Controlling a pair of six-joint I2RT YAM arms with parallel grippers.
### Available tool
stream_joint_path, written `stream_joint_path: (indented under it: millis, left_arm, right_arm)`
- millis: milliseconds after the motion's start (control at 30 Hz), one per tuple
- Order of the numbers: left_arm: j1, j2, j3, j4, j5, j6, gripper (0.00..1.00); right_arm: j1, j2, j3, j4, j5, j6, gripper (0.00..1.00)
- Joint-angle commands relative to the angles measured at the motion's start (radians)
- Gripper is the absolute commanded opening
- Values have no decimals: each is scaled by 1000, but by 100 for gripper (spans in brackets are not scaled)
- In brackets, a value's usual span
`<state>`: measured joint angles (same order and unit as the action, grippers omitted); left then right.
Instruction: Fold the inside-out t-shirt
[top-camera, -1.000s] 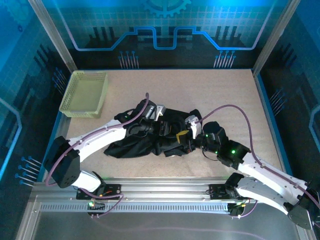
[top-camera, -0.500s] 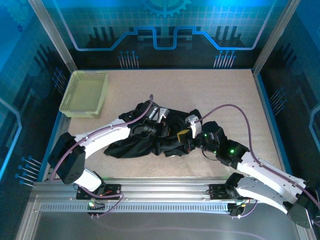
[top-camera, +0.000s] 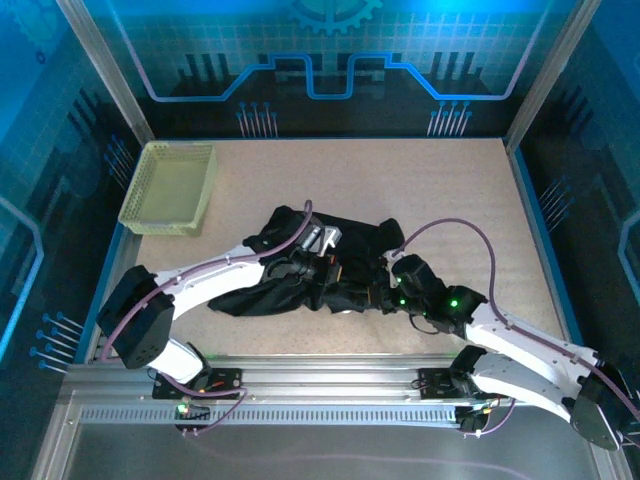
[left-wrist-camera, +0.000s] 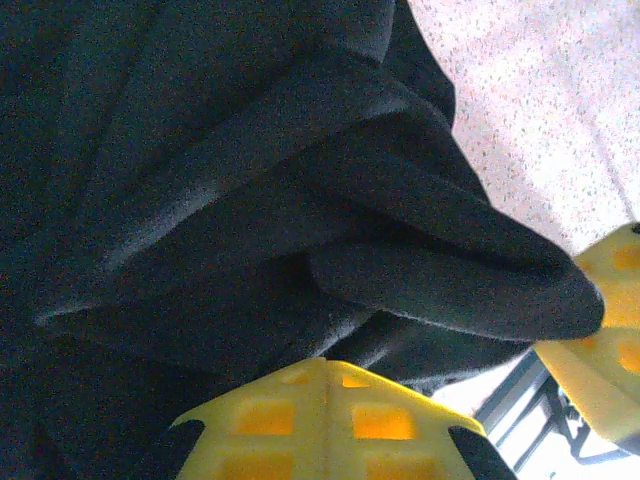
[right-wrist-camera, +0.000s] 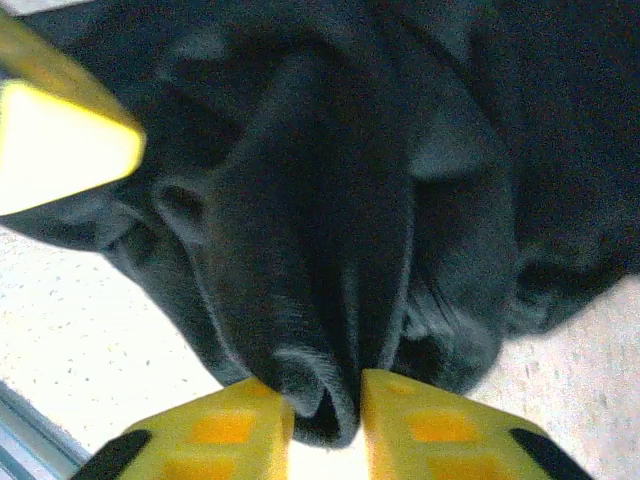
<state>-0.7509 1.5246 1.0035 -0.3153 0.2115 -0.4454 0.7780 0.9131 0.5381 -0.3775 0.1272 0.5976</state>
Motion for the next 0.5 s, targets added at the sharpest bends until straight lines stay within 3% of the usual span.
stream_joint_path:
  millis: [0, 167, 400, 467]
  left_arm:
    - [-14, -23, -15, 23, -34, -25, 10]
    - [-17, -9, 1, 33, -59, -34, 19]
    - [-18, -14, -7, 30, -102, -49, 24]
    - [-16, -23, -22, 39, -110, -53, 29]
  right_arm:
    - [-1, -8, 55, -142, 50, 31, 38]
    - [5, 31, 215, -222, 76, -55, 49]
    - [41, 251, 372, -252, 135, -89, 52]
    - [51, 307, 396, -258, 154, -97, 53]
